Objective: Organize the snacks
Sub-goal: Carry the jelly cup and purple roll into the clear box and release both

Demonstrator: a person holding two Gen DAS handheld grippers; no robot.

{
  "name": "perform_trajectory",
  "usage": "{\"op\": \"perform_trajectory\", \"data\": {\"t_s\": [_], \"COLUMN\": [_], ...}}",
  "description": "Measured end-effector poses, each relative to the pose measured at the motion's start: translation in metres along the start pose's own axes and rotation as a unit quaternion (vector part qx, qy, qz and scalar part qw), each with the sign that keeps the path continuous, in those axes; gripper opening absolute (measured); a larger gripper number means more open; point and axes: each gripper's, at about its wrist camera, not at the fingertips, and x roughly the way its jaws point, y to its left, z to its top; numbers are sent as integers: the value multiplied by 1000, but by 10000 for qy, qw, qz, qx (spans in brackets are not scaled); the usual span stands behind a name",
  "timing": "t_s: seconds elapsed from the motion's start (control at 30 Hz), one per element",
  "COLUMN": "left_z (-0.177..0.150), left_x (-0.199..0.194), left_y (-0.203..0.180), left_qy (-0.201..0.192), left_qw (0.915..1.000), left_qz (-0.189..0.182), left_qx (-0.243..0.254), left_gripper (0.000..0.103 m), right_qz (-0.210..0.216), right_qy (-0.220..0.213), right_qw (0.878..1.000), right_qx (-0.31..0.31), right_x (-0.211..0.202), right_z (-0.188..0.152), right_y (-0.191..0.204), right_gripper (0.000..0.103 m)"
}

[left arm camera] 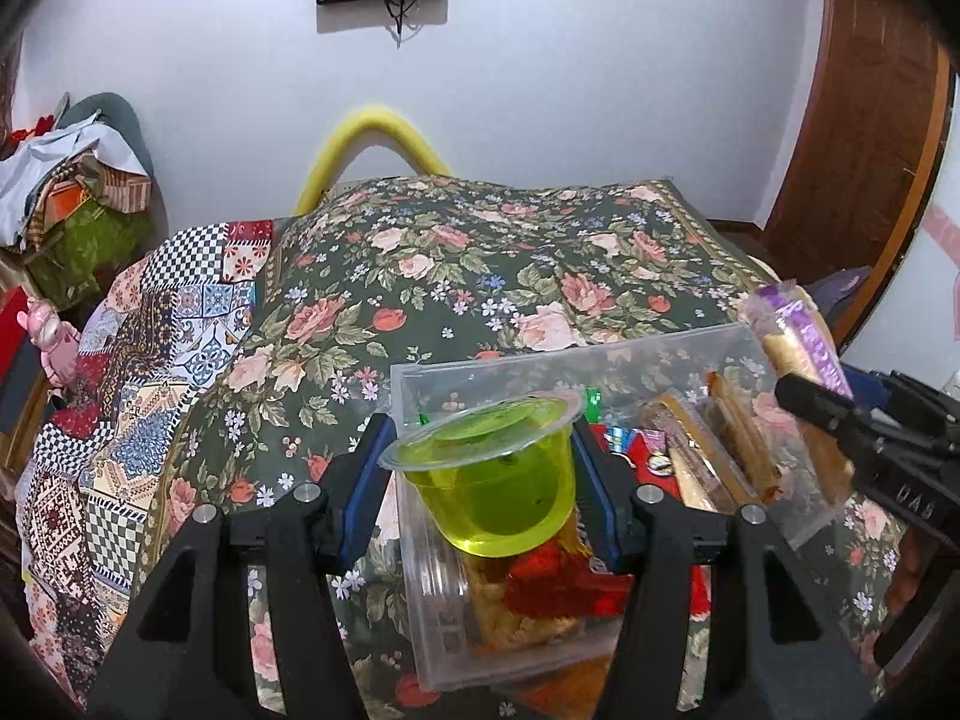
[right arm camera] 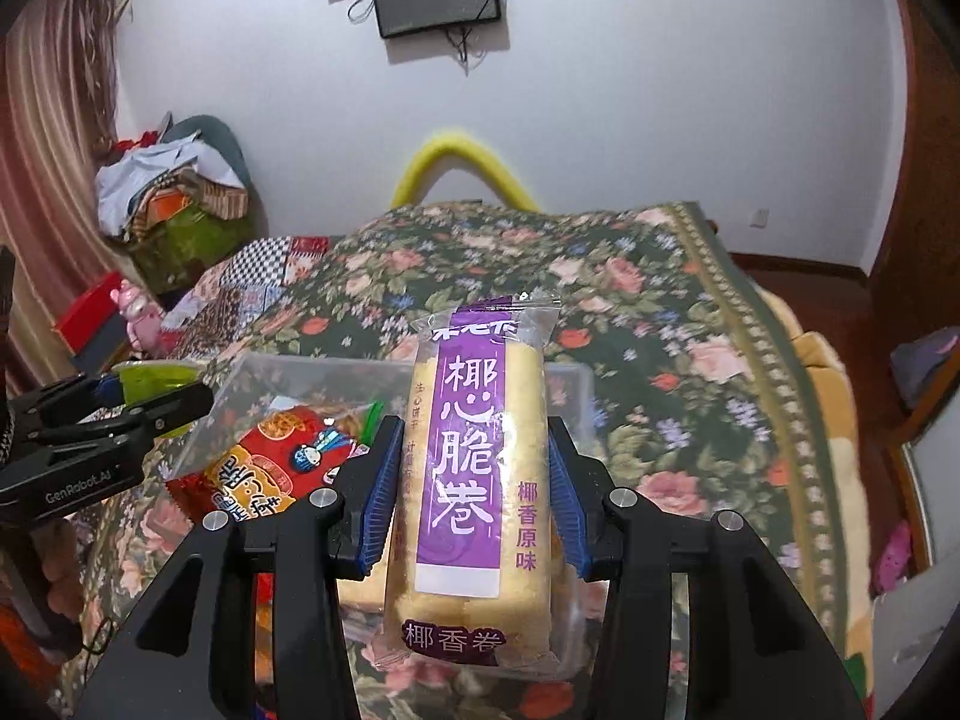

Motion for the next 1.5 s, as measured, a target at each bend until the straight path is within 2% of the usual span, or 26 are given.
{"op": "perform_trajectory", "data": {"t_s": [0.27, 0.43, 0.6, 0.7, 0.83, 1.13, 1.27, 1.4, 1.5], "left_z": [-4, -6, -3, -2, -5, -29, -48, -68, -85], "left_x": [24, 31, 23, 11, -10, -67, -90, -103, -107], "left_y": [2, 1, 0, -4, -8, -10, -10, -14, -20], "left_qy": [191, 262, 112, 50, -22, -130, -121, 33, 150], "left_qw": [9997, 9994, 9998, 9999, 9997, 9984, 9979, 9971, 9961], "left_qz": [-32, -110, -63, -86, -206, -490, -599, -710, -805], "left_qx": [-136, -201, -152, -26, 106, 241, 202, 281, 321], "left_gripper": [57, 57, 57, 57, 59, 64, 72, 72, 76], "right_qz": [105, 120, 81, 179, 214, 222, 278, 360, 392], "right_qy": [373, 451, 561, 595, 525, 75, -12, 8, 87], "right_qw": [9992, 9989, 9982, 9980, 9983, 9994, 9991, 9988, 9986], "right_qx": [30, -61, -174, -114, -100, -269, -311, -329, -330], "right_x": [34, 43, 44, 42, 29, -38, -66, -84, -90], "right_z": [-8, -15, -19, -18, -15, -19, -32, -51, -66], "right_y": [6, 9, 14, 14, 17, 24, 27, 31, 35], "right_gripper": [42, 42, 43, 48, 50, 58, 60, 63, 65]}}
